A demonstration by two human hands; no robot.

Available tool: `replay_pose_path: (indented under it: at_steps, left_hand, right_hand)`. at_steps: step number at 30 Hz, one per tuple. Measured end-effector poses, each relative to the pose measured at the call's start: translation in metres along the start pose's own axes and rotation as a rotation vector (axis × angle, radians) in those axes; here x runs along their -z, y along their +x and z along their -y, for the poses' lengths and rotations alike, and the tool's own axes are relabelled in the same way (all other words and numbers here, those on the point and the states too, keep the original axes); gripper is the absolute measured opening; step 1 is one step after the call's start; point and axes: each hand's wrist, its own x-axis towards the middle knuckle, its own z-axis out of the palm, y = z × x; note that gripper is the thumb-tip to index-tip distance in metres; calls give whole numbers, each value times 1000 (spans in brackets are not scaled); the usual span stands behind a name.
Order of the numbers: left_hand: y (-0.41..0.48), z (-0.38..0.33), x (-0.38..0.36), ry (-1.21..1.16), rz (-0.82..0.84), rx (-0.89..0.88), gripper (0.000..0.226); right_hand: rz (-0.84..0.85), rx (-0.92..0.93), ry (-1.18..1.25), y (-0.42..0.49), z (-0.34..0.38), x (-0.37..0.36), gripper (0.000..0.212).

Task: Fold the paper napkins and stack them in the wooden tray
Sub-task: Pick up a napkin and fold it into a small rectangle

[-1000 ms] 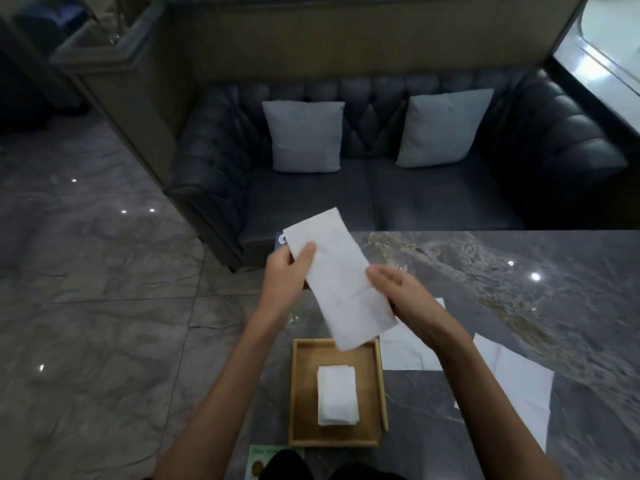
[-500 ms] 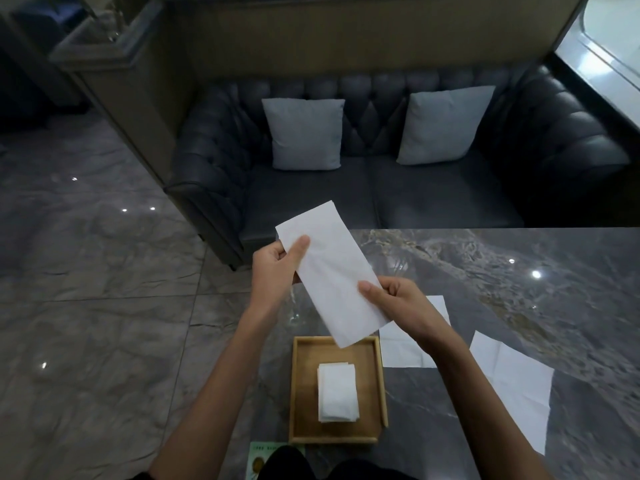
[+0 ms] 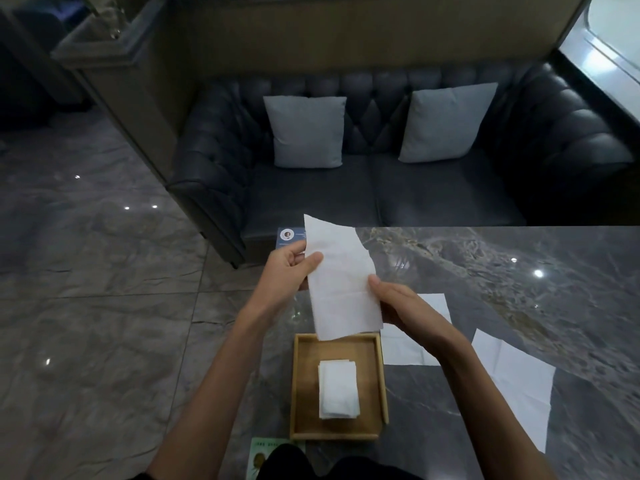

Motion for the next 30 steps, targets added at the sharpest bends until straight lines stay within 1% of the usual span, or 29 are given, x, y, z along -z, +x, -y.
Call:
replay_pose_path:
  at_steps: [4,6,8,9,12,15,17,19,22,23,25,27,29,30]
  left_hand:
    - [-4,-4,1,6,40,-3,21]
    - [-7,-5,0,18,63,-8,21]
    - [-8,-6,1,18,73,-11,22]
    - [-9,-6,2,10,75,-11,22]
    - [-10,-5,9,-48,82,-4,25]
    - [-12,-5,16,-130,109,2,28]
    - [-13,-4,17,-148,120,10,33]
    - [-12,-3,17,-228,142,27,36]
    - [-12,-7,14,-405,160,59,24]
    - [-13,-9,11,-404,153,67,23]
    - [-14,-11,9,-267,114,55,24]
    - [-15,-11,8,-121,95,24,35]
    - [-16,-12,9,-60,94,3,40]
    - [-16,-12,8,-53,87,-6,40]
  right_hand:
    - [-158,130,35,6,18,-9,49]
    - [-198,155,64,12,27,-14,43]
    - [-232,178,101,17,29,-17,31]
    - [-238,188,120,18,30,-18,28]
    - [-193,209,181,17,31,-17,29]
    - [-170,254,176,13,32,-17,20]
    - [-203,287,136,10,35,-18,34]
    - [-246,322,81,10,37,-19,42]
    - [-306,398,0,11,38,-17,43]
    - [-316,414,-5,11,39,-16,43]
    - [-315,430,-26,12,38,-12,42]
    - [-282,425,-35,13,37,-8,45]
    - [-228,397,44,15,36,-4,47]
    - [-207,385,89,16,36,-3,43]
